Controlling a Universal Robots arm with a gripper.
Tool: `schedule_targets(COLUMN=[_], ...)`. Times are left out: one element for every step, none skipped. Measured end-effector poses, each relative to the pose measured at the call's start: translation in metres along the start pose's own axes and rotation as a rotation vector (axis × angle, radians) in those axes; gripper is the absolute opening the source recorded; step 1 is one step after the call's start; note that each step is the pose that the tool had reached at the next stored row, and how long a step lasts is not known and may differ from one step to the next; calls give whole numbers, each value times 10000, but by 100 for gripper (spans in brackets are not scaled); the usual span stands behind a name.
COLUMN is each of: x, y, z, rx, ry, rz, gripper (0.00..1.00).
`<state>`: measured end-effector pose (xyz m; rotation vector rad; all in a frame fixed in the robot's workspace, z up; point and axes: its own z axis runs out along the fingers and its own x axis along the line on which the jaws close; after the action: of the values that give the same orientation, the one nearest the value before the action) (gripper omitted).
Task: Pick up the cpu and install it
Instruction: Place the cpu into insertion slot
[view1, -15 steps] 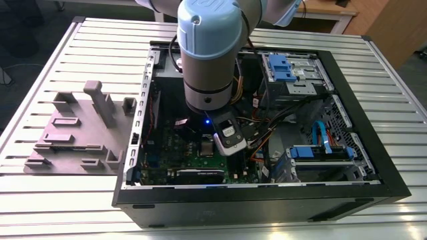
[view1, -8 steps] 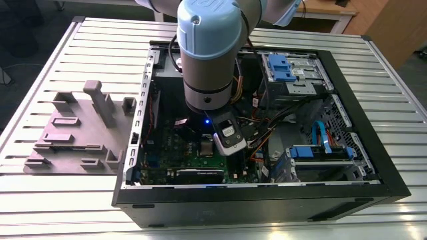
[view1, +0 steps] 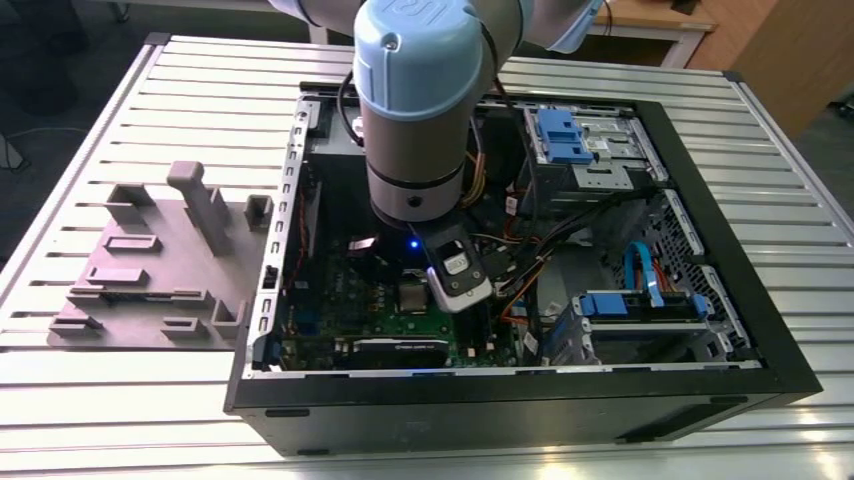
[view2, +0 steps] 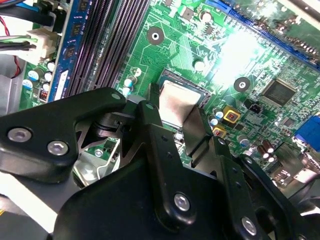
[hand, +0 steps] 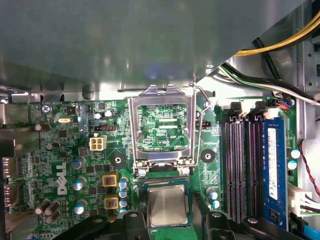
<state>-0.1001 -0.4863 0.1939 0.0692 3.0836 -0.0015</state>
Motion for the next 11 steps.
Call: schedule_targets(x=[2,2,2,2,2,2,2,2,2,2,2], y=[0,0,0,0,0,0,0,0,0,0,0], z=[1,1,0,0,0,1,1,1,1,1,1], rx=[0,0,1,1,-1,-4,-7,-9,-10,-10,-10], ry=[0,0,1,1,1,1,1,1,1,1,1], rz=[-1,-2,-7,-20,-48,-93,-147,-185,-190,-191,-193], gripper=[46,46,46,46,46,46,46,46,46,46,46])
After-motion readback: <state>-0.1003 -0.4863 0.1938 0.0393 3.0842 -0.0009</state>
